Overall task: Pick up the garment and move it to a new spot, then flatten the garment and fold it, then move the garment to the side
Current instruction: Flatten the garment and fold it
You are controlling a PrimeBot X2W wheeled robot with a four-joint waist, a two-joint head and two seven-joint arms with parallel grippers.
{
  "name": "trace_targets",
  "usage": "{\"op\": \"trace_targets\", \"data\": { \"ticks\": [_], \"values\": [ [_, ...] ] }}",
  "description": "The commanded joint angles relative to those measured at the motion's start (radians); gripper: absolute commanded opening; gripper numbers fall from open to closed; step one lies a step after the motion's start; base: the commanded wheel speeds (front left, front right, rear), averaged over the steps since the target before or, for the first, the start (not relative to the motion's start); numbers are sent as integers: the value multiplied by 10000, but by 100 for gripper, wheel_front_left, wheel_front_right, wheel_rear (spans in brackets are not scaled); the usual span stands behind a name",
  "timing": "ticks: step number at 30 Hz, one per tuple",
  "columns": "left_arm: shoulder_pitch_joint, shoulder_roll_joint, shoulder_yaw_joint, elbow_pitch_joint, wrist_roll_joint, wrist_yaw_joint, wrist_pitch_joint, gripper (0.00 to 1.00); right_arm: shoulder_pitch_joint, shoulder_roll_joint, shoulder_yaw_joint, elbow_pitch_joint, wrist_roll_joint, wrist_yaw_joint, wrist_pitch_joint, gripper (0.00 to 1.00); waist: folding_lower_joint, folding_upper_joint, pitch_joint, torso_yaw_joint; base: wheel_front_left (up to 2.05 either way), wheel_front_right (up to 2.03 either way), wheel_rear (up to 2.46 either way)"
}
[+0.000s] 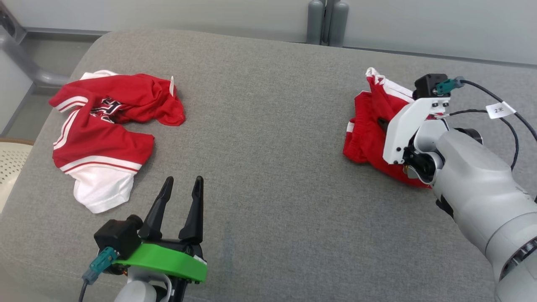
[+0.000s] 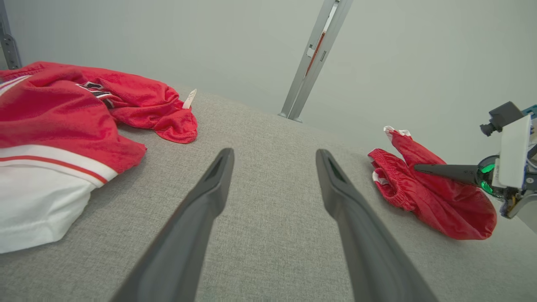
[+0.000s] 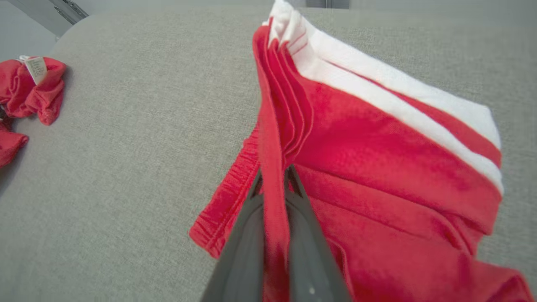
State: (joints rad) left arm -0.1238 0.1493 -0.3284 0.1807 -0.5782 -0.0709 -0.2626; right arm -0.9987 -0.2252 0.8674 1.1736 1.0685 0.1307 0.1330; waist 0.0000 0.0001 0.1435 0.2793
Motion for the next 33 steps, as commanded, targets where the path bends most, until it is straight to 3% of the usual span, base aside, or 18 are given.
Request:
{"op": "trace_targets", "data": {
  "ticks": [1,2,3,4,11,18,22,30,32,33],
  "values": [
    [-182,-31,57,37,67,-61,-28,100,-124,20,85,154,-125,0,-81,0,0,-1,153,116,0,0,0],
    [-174,-48,106,49,75,-68,-28,100,-133,113,123,218,-147,0,-132,31,0,-1,156,89,0,0,0],
    [-157,-59,150,65,74,-73,-28,100,-134,183,149,236,-155,0,-165,45,0,-1,150,54,0,0,0],
    [-139,-75,197,82,90,-91,-29,100,-111,252,194,231,-175,0,-237,100,0,-1,128,1,0,0,0],
    [126,-123,531,-81,328,-143,-28,100,191,34,324,-861,-20,0,-1255,100,0,-1,-309,-500,0,0,0],
    [565,-197,937,-475,739,-114,-28,100,375,-1227,159,-1900,-166,0,-3070,100,0,-1,-606,-855,0,0,0],
    [589,-281,970,-564,971,-173,-26,100,545,-1855,33,-1506,-462,0,-3587,100,0,-1,-530,-768,0,0,0],
    [355,-448,1004,-526,1269,-278,-17,100,812,-1774,-190,-138,-637,0,-3761,100,0,-1,-108,-228,0,0,0],
    [277,-472,970,-456,1301,-335,-17,100,903,-1591,-171,189,-667,0,-3692,36,0,-1,-55,-57,0,0,0],
    [230,-488,983,-427,1315,-342,-17,100,957,-1494,-187,298,-604,0,-3651,0,0,-1,-36,28,0,0,0]
  ]
}}
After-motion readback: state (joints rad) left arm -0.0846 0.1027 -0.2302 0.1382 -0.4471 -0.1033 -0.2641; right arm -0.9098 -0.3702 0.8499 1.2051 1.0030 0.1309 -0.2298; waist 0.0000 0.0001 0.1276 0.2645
